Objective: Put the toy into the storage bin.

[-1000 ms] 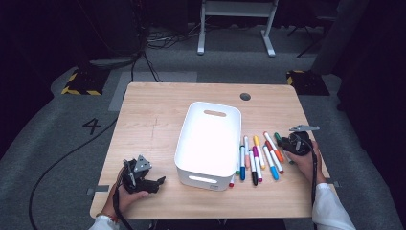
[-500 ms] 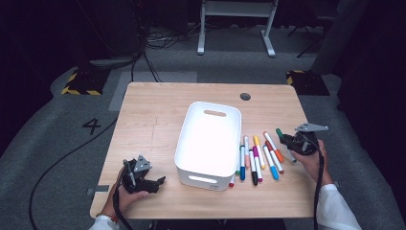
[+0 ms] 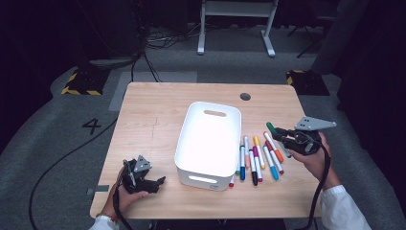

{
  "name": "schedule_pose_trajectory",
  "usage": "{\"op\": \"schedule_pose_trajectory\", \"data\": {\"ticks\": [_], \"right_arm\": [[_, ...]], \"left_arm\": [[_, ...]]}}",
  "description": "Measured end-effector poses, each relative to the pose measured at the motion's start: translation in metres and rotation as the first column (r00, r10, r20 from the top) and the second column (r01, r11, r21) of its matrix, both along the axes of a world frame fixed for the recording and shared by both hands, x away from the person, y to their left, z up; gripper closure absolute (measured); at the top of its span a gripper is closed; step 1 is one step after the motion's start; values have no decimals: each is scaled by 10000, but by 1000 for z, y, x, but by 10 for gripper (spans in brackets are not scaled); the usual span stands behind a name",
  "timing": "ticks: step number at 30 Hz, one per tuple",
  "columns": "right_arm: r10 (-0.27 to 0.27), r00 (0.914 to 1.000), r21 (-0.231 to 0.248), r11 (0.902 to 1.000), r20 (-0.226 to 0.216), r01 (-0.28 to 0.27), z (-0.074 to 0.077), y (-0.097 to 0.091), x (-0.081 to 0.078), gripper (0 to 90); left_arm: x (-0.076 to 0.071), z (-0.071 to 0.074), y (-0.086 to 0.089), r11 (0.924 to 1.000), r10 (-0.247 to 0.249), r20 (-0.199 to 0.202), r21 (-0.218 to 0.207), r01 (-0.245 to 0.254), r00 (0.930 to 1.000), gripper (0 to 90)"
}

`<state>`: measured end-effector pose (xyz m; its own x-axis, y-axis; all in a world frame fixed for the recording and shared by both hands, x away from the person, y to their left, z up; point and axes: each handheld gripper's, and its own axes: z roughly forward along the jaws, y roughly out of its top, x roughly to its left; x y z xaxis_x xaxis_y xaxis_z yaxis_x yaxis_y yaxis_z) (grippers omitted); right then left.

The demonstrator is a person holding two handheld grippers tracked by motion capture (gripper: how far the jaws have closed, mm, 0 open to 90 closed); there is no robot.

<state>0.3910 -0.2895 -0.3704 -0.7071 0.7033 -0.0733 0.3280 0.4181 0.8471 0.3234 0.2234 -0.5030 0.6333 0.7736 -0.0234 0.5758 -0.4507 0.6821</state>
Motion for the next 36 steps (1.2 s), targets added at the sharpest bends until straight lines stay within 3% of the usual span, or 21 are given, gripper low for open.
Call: {"op": "schedule_pose_trajectory", "data": {"ticks": [4,13,15,20,28,36], "right_arm": [[823,9965,-24,9966,162,-823,18,16,-13,748],[1721,9847,141,9849,288,-1726,46,43,-28,748],[2091,9771,92,9777,388,-2096,53,54,-31,748],[2415,9698,75,9703,344,-2418,62,70,-36,748],[3284,9431,-347,9444,523,-3270,69,107,-38,748],[3902,9202,-698,9193,310,-3874,68,143,-40,748]], "left_arm": [[0,0,0,10000,-4,-10,4,4,10000,135],[0,0,0,10000,-25,-60,-39,25,10000,135],[0,0,0,10000,-36,-63,-42,36,10000,135],[0,0,0,10000,-33,-31,-20,33,10000,135],[0,0,0,10000,-52,-51,-34,52,10000,135],[0,0,0,10000,-56,-49,-26,55,10000,135]]}}
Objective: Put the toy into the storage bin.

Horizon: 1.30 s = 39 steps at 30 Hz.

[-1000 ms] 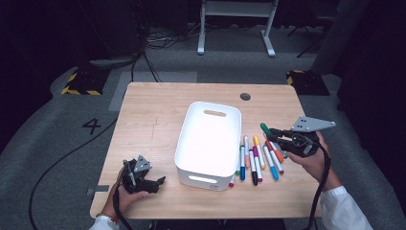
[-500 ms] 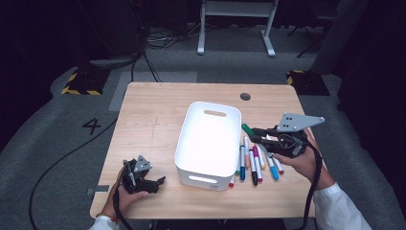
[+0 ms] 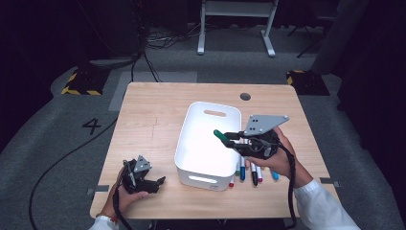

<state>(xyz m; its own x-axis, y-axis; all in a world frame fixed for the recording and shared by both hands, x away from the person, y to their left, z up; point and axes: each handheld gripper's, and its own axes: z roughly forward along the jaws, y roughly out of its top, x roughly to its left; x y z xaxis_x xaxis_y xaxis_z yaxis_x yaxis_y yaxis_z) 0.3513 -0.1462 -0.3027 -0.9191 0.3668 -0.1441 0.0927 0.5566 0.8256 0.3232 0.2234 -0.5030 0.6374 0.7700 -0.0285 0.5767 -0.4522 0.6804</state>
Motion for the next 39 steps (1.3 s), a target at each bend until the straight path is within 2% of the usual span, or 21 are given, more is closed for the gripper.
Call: {"op": "schedule_pose_trajectory", "data": {"ticks": [6,14,19,24,30,34,39], "right_arm": [[307,9991,-401,9987,-307,-319,-10,21,3,748],[424,9971,-909,9947,-639,-482,-22,43,10,748],[625,9952,-1330,9885,-757,-722,-29,55,9,748],[852,9910,-1929,9757,-1032,-1040,-39,65,5,748],[1070,9826,-2641,9536,-1519,-1446,-52,72,2,748],[1154,9773,-2927,9420,-1776,-1644,-59,74,3,747],[1159,9736,-2933,9406,-1964,-1712,-65,76,3,741]], "left_arm": [[0,0,0,10000,-2,28,27,2,10000,135],[0,0,0,10000,-3,6,1,3,10000,135],[0,0,0,10000,-13,-3,-3,13,10000,136],[0,0,0,10000,-19,16,-7,19,10000,137],[0,0,0,10000,-18,11,-10,18,10000,138],[0,0,0,10000,-18,8,-12,18,10000,138],[0,0,0,10000,-18,10,-10,18,10000,138]]}}
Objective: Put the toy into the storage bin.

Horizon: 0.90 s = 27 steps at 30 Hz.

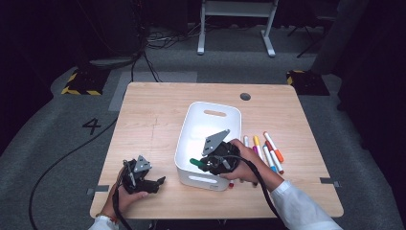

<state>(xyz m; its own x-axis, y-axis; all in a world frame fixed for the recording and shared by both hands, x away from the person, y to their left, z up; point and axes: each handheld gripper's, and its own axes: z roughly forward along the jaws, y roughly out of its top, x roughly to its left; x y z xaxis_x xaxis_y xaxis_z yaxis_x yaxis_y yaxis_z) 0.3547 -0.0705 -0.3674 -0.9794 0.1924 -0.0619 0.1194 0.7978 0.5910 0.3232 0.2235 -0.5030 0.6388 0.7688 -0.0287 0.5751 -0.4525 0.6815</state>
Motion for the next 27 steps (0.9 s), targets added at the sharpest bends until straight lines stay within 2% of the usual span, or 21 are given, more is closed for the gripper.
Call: {"op": "schedule_pose_trajectory", "data": {"ticks": [2,4,16,19,23,27], "right_arm": [[-27,10000,45,10000,21,27,-1,0,0,694],[-216,9998,150,9997,-35,217,-1,-1,1,685],[-506,9985,822,9954,193,489,5,-17,3,628],[-635,9974,1201,9910,352,588,12,-26,3,611],[-978,9934,1479,9851,592,882,21,-39,3,581],[-1441,9867,1877,9739,749,1279,31,-59,4,566]], "left_arm": [[0,0,0,10000,4,-3,-1,-4,10000,138],[0,0,0,10000,3,13,21,-3,10000,138],[0,0,0,10000,-5,-29,-12,5,10000,139],[0,0,0,10000,-7,-20,-12,7,10000,139],[0,0,0,10000,-7,-21,-15,7,10000,138],[0,0,0,10000,-6,-21,-12,6,10000,139]]}}
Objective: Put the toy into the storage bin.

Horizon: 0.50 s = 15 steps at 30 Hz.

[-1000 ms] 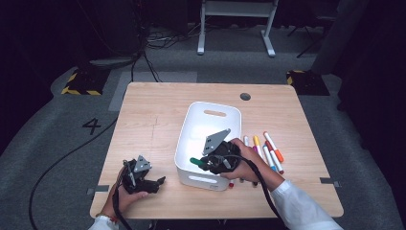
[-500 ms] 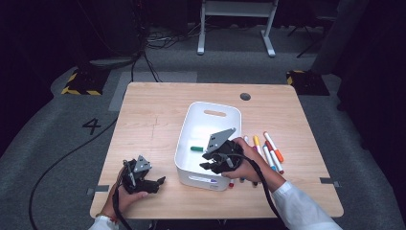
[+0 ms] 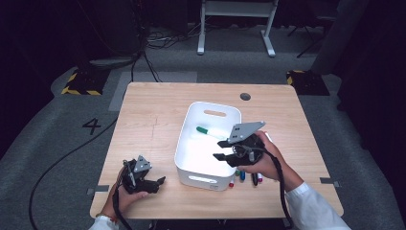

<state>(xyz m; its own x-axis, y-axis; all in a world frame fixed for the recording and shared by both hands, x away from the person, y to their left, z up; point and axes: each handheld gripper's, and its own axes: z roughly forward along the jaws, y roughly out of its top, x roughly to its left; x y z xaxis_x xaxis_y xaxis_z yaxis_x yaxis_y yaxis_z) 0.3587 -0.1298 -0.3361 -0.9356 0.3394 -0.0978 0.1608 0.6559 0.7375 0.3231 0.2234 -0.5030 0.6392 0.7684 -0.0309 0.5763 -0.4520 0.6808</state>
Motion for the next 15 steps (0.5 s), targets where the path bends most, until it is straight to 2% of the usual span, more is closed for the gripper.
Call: {"op": "schedule_pose_trajectory", "data": {"ticks": [7,10,13,15], "right_arm": [[-1015,9941,397,9942,386,1000,12,-44,3,553],[-1548,9861,403,9875,609,1525,13,-64,4,552],[-2060,9767,446,9781,601,2035,10,-83,6,552],[-2454,9669,408,9692,705,2430,6,-95,7,549]], "left_arm": [[0,0,0,10000,4,1,-4,-4,10000,138],[0,0,0,10000,15,12,-3,-15,10000,138],[0,0,0,10000,12,-4,-22,-12,10000,138],[0,0,0,10000,9,-7,-21,-9,10000,138]]}}
